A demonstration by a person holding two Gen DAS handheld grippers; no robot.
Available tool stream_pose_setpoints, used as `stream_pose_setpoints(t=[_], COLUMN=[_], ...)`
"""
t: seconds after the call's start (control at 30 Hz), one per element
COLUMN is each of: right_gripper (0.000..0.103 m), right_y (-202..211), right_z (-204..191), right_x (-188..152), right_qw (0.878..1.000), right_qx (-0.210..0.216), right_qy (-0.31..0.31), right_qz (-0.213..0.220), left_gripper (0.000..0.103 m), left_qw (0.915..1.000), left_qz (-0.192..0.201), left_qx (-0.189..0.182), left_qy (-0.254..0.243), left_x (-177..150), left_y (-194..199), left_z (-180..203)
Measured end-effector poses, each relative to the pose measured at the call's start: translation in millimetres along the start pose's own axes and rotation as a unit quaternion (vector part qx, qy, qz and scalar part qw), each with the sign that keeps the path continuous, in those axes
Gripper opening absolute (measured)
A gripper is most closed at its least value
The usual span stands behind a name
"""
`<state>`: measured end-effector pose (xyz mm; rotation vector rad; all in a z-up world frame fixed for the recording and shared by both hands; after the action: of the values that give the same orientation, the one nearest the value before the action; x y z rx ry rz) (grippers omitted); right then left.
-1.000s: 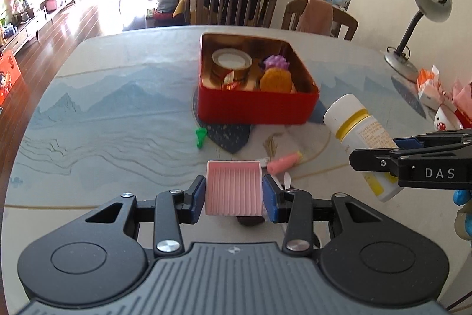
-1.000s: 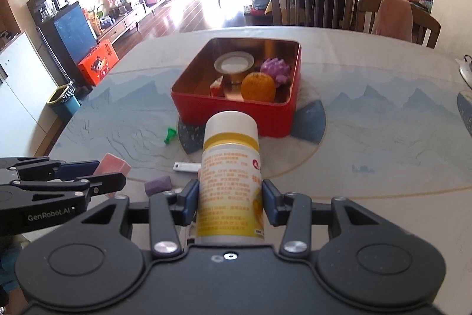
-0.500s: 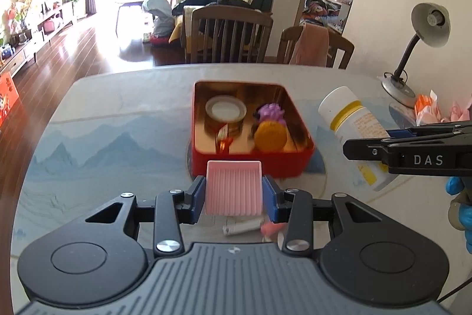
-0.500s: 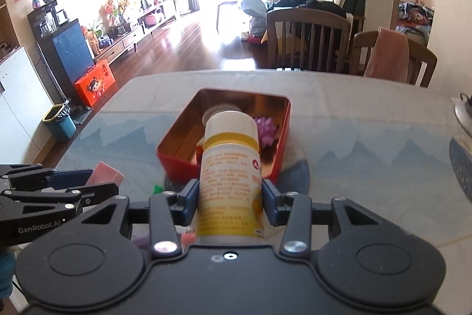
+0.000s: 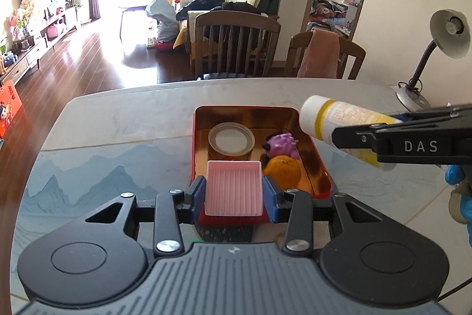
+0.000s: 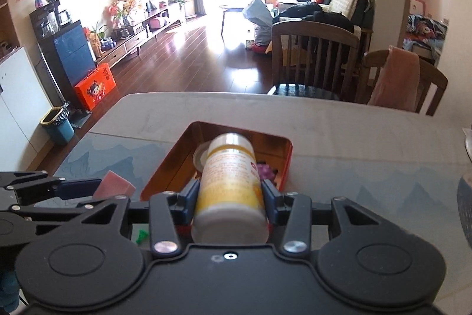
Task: Organize rigid objects
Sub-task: 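Carry the soap dish and vitamin bottle into the red tin and open both grippers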
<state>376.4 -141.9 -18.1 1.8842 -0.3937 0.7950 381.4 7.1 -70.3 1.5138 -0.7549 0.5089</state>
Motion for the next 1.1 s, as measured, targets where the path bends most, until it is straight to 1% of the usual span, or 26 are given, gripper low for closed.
stream_pose_setpoints(t=[0.07, 0.43, 0.6, 0.73, 0.93, 0.97, 1.1], right_gripper=[0.044, 0.044, 0.044, 0.044, 0.044, 0.044, 0.044], right_y=[-9, -64, -89, -108, -126, -127, -130], right_z=[1, 15, 11, 9, 14, 13, 9], right_x=[5, 19, 19, 18, 11, 10, 8], right_qw=[1.000, 1.000, 0.999, 0.999, 0.998, 0.998, 0.997], right_qx=[-0.002, -0.007, -0.003, 0.003, 0.012, 0.019, 0.024], right_qy=[0.001, -0.003, 0.006, 0.009, 0.003, 0.002, 0.013], right_qz=[-0.002, -0.021, -0.036, -0.049, -0.063, -0.065, -0.067], left_gripper=[0.040, 0.040, 0.040, 0.040, 0.040, 0.040, 0.040], left_qw=[1.0000, 0.9993, 0.9988, 0.9983, 0.9972, 0.9970, 0.9966], left_qz=[-0.003, -0.035, -0.046, -0.058, -0.073, -0.074, -0.079], left_qx=[0.005, 0.007, 0.002, -0.002, -0.005, -0.006, -0.012], left_qy=[-0.005, -0.008, -0.016, -0.011, -0.019, -0.019, -0.020], left_x=[4, 17, 20, 20, 18, 17, 16], left_y=[-9, -62, -85, -101, -121, -123, -131], left_z=[-1, -4, -1, -2, 0, 0, 0])
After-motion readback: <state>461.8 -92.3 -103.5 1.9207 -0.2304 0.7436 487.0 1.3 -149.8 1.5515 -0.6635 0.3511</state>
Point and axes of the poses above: each gripper's, at about its wrist camera, not at the fingertips, and y roughly against the way its jaws point, z to its right, x to its top, the point moved 6 cm from there along -y, roughly the way its jaws point, and after that the axes turned 15 degrees about -y, right-handed, at the moved point
